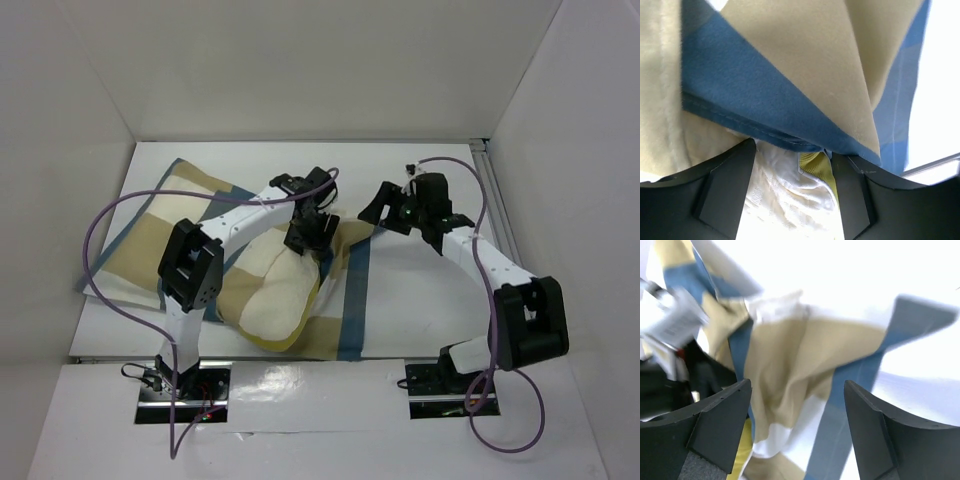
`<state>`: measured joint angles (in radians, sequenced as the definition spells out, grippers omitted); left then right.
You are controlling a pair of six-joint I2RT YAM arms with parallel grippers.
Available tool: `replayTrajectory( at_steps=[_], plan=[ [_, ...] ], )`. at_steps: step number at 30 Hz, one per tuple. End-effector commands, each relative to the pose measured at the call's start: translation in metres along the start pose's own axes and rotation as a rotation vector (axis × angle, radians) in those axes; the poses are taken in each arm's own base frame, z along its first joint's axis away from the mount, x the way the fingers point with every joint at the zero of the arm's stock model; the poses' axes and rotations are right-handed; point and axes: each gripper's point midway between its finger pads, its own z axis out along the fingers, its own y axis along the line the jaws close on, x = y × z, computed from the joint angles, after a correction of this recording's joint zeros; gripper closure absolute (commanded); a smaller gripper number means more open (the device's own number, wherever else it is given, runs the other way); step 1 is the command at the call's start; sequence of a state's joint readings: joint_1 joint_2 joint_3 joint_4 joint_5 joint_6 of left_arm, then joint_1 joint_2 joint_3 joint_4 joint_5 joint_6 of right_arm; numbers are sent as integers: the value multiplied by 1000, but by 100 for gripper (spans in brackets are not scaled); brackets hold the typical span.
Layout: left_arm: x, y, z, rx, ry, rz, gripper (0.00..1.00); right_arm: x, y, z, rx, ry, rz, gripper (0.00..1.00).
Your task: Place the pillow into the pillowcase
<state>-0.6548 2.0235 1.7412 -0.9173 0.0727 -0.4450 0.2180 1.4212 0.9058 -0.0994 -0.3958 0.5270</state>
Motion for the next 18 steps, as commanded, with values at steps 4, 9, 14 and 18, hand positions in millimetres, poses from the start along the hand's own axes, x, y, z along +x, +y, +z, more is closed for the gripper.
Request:
replayTrajectory(
  at_steps=[4, 9, 14, 18],
  plan=[
    [33, 40, -57, -271, 35, 39, 19, -35, 9, -29, 77, -136, -38, 18],
    [40, 54, -78, -431, 31, 43, 1, -29, 5, -32, 92, -129, -42, 17],
    [40, 36, -103, -337, -40, 21, 7, -14, 27, -29, 9, -77, -90, 17],
    [44, 26, -116, -195, -71, -35, 34, 34, 70, -12, -130, 66, -170, 11]
  ],
)
